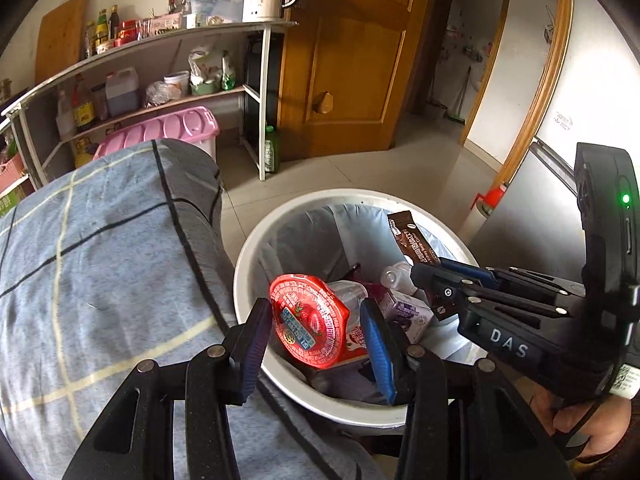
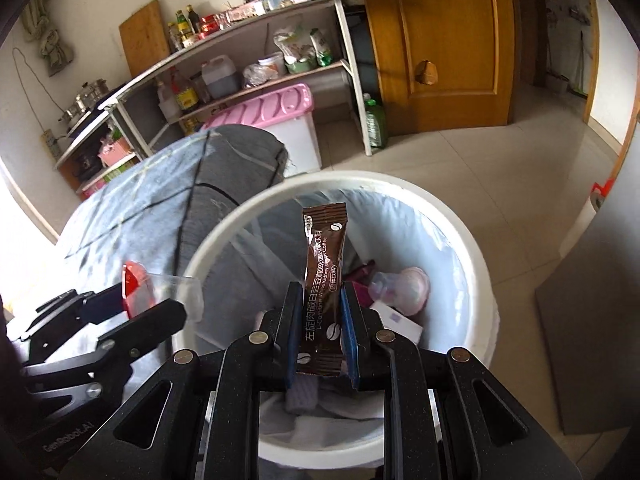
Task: Collect trash
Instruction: 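Open both grippers over the bin to drop the cup and wrapper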
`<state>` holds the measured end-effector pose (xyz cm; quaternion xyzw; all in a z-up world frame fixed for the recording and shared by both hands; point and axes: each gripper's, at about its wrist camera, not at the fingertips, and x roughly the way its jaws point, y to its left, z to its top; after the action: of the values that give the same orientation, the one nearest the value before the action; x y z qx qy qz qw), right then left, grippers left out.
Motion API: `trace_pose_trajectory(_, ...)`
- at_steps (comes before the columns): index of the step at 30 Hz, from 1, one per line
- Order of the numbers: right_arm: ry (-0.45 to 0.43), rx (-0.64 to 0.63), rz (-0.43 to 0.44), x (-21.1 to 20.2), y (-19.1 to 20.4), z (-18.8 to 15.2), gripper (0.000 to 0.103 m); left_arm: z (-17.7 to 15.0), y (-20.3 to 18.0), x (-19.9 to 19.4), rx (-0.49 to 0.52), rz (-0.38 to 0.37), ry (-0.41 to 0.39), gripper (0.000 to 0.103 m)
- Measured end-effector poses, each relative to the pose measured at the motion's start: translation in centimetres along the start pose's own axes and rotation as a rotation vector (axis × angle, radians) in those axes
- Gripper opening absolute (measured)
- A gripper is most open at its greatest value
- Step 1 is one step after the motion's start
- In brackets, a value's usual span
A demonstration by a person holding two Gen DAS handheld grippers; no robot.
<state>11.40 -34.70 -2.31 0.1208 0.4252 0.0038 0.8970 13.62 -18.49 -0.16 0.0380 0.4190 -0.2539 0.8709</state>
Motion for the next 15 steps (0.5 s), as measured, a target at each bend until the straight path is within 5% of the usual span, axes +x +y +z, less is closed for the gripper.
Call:
trace_pose_trajectory(8, 0.06, 0.027, -0.045, 1.7, -2.0, -0.9, 0.02, -0.1, -0.6, 2.0, -0.006, 0.009, 0.039, 0.047)
trace_pose_trajectory(9, 0.061, 0.032, -0.045, 1.7, -2.2, -1.0, 0.023, -0.1, -0.6, 2.2, -0.009, 0.008, 0.044, 0.048)
trace_pose_trajectory(12, 0.061, 0.043, -0.028, 1.5, -2.5, -1.0, 0.054, -0.1, -0.5, 2.5, -0.012, 0.03, 0.041, 0.063)
trace_pose_trajectory(15, 0.042, 0.051, -0.024, 1.1, -2.6, -1.0, 0.056, -0.1, -0.5, 2.3, -0.017, 0.026, 0.038, 0.064)
